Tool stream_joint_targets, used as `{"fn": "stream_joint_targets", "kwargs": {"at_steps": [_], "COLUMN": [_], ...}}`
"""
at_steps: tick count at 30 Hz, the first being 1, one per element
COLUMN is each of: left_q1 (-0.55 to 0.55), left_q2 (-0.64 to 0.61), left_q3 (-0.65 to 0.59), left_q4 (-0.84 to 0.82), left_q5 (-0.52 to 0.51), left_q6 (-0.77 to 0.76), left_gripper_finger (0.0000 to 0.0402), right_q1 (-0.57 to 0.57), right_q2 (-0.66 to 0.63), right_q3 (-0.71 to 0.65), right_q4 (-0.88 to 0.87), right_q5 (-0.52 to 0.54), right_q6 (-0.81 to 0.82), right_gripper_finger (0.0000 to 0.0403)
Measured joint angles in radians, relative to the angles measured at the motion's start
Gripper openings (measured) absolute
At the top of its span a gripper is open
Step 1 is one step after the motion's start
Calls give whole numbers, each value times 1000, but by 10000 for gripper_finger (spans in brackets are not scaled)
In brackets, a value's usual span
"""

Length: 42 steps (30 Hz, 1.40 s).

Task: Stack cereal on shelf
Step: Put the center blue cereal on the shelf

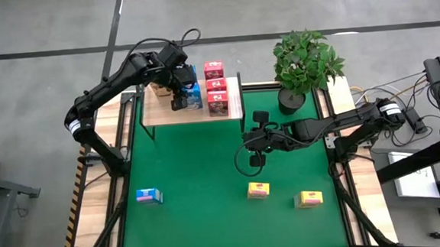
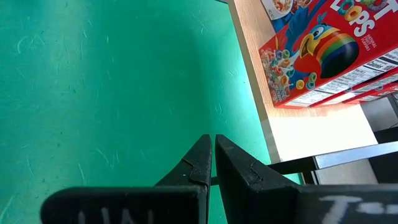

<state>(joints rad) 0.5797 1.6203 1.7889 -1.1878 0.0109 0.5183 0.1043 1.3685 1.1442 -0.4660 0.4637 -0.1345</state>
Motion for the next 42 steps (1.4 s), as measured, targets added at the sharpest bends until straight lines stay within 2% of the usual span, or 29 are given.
{"fn": "stream_joint_targets", "kwargs": {"at_steps": [11,18,42], "left_q1": [0,1,2], "left_q2": [-1,-2,0], "left_q3": [0,0,0], "left_q4": [-9,-9,8], "left_q5": [-2,-65,-53], "left_q6": [53,95,102], "left_gripper_finger": [182,182,182], "right_q1": [0,0,0], "right_q2": [0,0,0], "right_q3": [0,0,0], "right_q4": [0,0,0], "right_q5": [0,0,0], "right_q6": [0,0,3], "right_gripper_finger": [12,12,12]}}
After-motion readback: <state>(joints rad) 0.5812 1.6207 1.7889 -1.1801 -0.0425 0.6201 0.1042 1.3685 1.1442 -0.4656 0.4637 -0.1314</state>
